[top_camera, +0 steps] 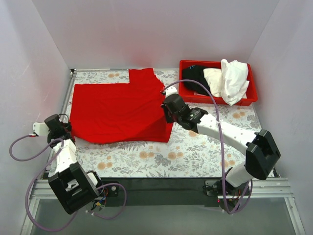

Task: Fold and stack the t-shirts
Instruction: Fold the tshirt

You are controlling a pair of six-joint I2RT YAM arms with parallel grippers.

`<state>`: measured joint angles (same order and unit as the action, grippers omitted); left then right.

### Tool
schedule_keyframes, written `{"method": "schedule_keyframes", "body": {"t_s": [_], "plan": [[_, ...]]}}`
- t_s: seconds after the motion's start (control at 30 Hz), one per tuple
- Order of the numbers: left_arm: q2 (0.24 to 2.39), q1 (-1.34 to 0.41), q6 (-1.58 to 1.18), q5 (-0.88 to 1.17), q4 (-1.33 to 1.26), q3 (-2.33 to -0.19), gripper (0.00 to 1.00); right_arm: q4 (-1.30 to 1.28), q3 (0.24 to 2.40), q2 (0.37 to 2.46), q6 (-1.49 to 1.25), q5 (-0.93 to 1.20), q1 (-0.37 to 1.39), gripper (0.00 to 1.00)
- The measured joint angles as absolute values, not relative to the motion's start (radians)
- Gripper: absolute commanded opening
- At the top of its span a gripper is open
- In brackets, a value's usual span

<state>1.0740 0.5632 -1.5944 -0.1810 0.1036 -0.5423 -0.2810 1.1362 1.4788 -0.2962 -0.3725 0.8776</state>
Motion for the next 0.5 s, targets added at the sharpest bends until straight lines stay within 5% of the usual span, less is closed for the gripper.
{"method": "schedule_keyframes", "body": {"t_s": [0.5], "plan": [[1.359, 0.547, -1.577, -0.112, 0.032, -0.736, 0.00, -0.273, 1.372, 1.755, -0.212, -0.235, 0.685, 0.01]]}}
